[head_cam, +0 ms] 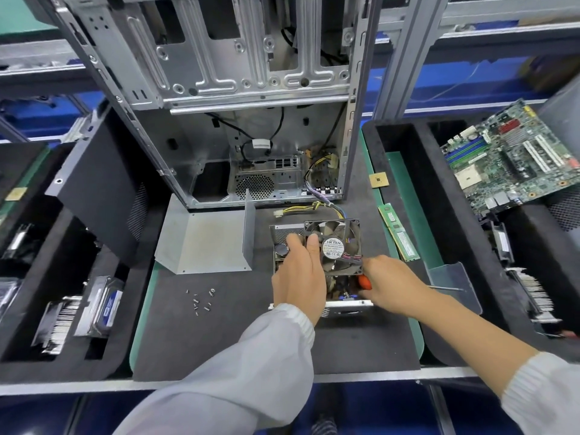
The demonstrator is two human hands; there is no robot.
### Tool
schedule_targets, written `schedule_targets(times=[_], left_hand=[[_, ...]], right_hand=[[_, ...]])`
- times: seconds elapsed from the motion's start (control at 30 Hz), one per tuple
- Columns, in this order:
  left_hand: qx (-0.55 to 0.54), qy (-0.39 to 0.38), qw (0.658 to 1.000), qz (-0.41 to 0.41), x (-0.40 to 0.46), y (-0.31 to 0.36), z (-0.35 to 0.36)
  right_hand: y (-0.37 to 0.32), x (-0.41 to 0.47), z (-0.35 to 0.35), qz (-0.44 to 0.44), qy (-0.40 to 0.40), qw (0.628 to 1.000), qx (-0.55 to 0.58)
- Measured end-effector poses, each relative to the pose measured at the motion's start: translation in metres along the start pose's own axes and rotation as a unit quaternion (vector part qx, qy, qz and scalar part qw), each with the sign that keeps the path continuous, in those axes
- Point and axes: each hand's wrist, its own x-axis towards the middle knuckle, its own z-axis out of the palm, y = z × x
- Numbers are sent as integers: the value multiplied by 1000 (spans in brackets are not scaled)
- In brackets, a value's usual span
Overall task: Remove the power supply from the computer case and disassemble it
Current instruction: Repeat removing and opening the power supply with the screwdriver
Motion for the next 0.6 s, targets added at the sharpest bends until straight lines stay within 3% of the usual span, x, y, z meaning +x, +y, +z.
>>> schedule_targets(times=[0.3,0.47,0.6], left_hand=[[29,-12,999,11,-1,2,-2],[35,-19,999,13,-1,2,-2],[33,-21,999,16,-1,3,-3]], right_hand=[[-1,-7,9,-40,-11,995,-90],[3,-14,14,-71,29,995,-67],[3,-9,10,-74,9,994,-85]])
